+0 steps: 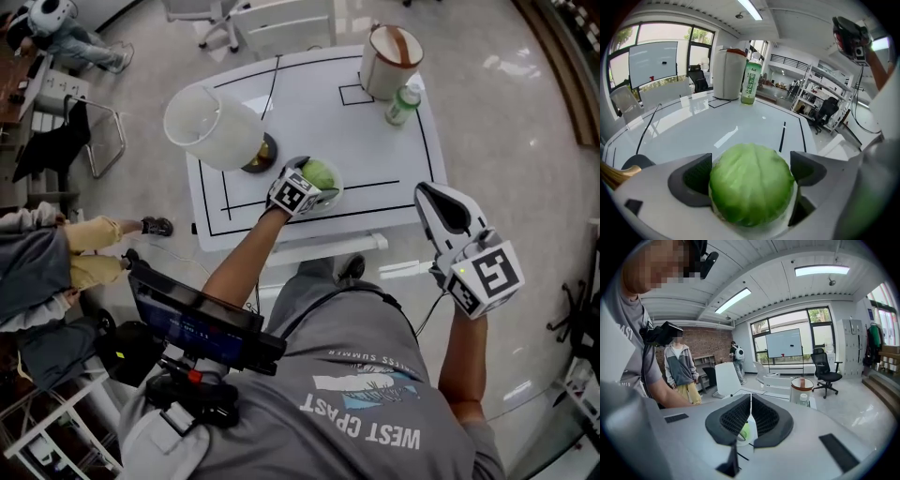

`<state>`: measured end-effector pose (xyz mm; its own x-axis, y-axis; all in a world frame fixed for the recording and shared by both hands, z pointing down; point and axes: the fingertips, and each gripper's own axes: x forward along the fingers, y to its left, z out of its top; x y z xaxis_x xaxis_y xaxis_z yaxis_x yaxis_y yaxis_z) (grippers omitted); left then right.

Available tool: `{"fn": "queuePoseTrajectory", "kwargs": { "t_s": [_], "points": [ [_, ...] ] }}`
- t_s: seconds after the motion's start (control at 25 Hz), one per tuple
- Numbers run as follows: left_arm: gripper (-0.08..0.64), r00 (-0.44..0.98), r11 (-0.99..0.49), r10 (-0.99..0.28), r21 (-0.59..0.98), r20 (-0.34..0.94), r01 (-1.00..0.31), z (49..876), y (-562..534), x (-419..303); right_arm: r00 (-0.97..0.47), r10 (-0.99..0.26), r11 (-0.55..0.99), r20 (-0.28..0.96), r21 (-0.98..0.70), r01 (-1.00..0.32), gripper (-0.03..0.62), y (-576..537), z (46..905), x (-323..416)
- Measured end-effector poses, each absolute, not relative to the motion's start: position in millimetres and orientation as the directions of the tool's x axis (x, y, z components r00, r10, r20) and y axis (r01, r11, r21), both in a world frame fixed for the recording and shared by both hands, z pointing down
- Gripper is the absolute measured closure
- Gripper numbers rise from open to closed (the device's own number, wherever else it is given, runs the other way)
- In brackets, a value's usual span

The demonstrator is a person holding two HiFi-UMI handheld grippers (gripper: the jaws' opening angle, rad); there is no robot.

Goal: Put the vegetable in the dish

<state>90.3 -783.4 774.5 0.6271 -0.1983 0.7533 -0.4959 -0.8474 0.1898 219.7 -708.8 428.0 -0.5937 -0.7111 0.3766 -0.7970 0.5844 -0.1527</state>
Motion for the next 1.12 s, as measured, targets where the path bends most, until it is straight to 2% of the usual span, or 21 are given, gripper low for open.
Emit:
{"fn": "queuePoseTrajectory", "kwargs": {
  "t_s": [0.12,0.4,0.76,0.84,0.92,1.12],
  "points": [
    [0.035,0.604,-0.856,-0.221,0.144,0.766,-0.496,778,-782,86,-0.597,-0.712,0.587,0.370,-0.152,-0.795,0.584,-701,427,219],
    [0.035,0.645,-0.836,-0.279,0.150,0.712,-0.527,742,-774,89,-0.600,-0.713,0.592,0.362,-0.145,-0.792,0.584,-676,423,221],
    [0.051,0.761,-0.833,-0.396,0.148,0.515,-0.534,633,-756,109,-0.624,-0.724,0.621,0.295,-0.114,-0.775,0.584,-639,401,233],
    [0.110,0.779,-0.842,-0.418,0.123,0.467,-0.525,601,-744,110,-0.633,-0.722,0.634,0.279,-0.100,-0.767,0.584,-629,395,234],
    [0.226,0.796,-0.845,-0.448,0.098,0.408,-0.526,566,-732,110,-0.648,-0.718,0.649,0.255,-0.091,-0.755,0.584,-620,388,235],
    [0.444,0.818,-0.843,-0.517,0.019,0.253,-0.538,479,-692,109,-0.691,-0.696,0.691,0.195,-0.078,-0.718,0.584,-594,373,236]
  ]
}}
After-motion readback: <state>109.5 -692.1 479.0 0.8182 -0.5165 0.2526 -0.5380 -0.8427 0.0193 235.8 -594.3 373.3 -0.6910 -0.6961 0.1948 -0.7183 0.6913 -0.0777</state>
